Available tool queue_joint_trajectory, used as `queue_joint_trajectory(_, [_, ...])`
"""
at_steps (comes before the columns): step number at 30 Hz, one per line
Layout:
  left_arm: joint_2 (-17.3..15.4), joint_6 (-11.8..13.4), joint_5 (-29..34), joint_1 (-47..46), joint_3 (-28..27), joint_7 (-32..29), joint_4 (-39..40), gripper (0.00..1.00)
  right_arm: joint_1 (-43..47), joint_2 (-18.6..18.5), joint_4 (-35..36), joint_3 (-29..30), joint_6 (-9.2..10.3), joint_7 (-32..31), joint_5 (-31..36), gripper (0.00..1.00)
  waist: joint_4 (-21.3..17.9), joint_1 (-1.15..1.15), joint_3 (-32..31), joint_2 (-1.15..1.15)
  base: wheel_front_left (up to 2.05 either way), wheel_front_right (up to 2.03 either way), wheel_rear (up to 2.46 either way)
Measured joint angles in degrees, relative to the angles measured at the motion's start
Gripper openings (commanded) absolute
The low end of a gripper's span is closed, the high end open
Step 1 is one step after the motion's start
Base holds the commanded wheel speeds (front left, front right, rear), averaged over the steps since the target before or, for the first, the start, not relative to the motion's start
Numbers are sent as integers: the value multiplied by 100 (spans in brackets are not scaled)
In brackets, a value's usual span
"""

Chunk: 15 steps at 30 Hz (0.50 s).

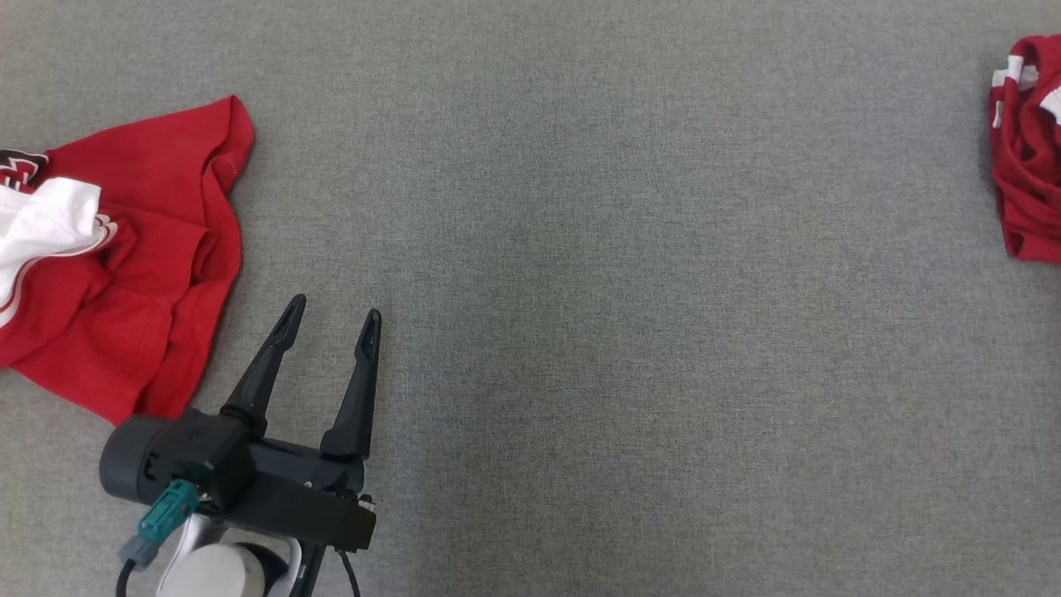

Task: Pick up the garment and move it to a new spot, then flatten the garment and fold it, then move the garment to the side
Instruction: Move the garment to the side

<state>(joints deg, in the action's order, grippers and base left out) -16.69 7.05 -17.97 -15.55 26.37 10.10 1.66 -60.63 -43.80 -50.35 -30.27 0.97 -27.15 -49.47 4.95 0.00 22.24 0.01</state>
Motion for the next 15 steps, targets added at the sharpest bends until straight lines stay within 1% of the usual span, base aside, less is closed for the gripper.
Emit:
queue_joint_trajectory(1, [4, 0, 7, 0, -1, 0, 2, 100, -9, 1, -18, -21, 0, 1, 20, 0, 1, 0, 1, 0, 0, 0, 0])
queue_joint_trajectory(2, [10, 0, 16, 1, -2, 0, 5, 100, -23, 0, -35, -59, 0, 5, 58, 23, 2, 0, 2, 0, 0, 0, 0])
queue_joint_trajectory(3, [16, 0, 22, 1, -4, 0, 9, 100, -49, -1, -48, -102, -4, 44, 127, 90, 4, 0, 3, 0, 0, 0, 0])
queue_joint_trajectory(4, [26, 0, 22, 3, -14, -11, 15, 100, -137, -3, -94, -121, 2, 89, 176, 100, 7, 0, 3, 0, 0, 0, 0])
queue_joint_trajectory(12, [58, 1, 22, 3, -92, -49, -26, 100, -326, -9, -272, -219, -11, 147, 327, 100, -11, 0, -62, 0, 0, 0, 0])
queue_joint_trajectory(15, [87, 1, 21, 4, -105, -49, -77, 100, -333, 19, -303, -268, -105, 259, 378, 100, -24, 0, -127, 0, 0, 0, 0])
